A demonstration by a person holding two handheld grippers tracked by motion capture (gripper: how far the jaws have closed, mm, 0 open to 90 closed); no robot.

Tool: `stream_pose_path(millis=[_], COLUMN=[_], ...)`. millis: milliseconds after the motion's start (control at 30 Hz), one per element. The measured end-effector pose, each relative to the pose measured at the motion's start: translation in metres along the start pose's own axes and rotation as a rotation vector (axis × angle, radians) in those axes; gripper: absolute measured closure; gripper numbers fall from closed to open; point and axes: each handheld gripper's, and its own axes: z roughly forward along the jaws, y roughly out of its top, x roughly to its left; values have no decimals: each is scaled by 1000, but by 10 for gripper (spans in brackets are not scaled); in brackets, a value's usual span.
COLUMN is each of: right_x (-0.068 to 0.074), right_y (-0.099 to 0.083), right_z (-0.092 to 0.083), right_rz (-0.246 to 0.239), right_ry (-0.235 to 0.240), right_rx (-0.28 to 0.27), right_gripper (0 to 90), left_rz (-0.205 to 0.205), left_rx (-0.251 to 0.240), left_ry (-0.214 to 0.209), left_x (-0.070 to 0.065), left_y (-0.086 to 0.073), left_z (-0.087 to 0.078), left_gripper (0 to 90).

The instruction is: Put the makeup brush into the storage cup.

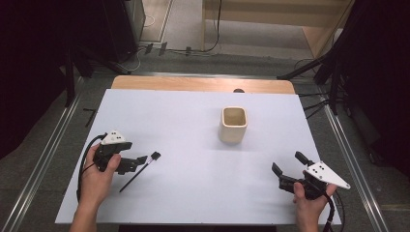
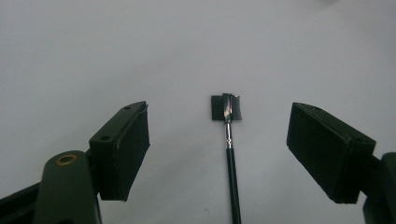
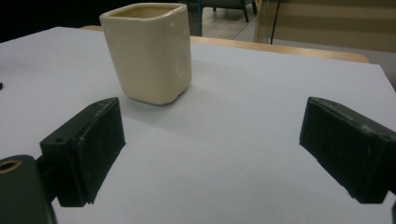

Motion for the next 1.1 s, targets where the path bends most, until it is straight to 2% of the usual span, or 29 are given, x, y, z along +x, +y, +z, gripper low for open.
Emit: stream_pose_path(millis=[133,233,267,300,333,500,533,567,733,900,1000,1100], right_x=[0,1,1,1,1,0,1,1,2,1,0,0], right_y=[0,0,0,0,0,-1,-1,-1,0,-1,-1,-2], right_z=[2,2,2,1,1,3,3,4,5,5,6,6], right_rz=[-4,0,0,-6,-6,1,-1,-3,-8,-3,-1,-2], right_ry=[4,5,5,4,4,4,4,8,12,12,10,10], right_rx=[10,13,13,11,12,19,23,22,25,31,33,35], right_gripper=[73,75,75,77,80,83,84,85,86,86,86,86], left_rz=[-17,-2,-2,14,19,21,9,12,36,50,45,37], left_rx=[55,139,139,185,201,243,256,263,327,416,418,442], left_ry=[13,34,34,47,52,54,36,38,60,68,62,34], left_x=[-1,-5,-5,-8,-9,-13,-13,-13,-19,-22,-21,-19], left_y=[3,3,3,3,3,2,2,2,2,-2,-1,-2], left_z=[4,8,8,9,8,5,4,3,4,7,6,7], left_gripper=[232,235,235,235,234,232,234,240,333,457,548,627])
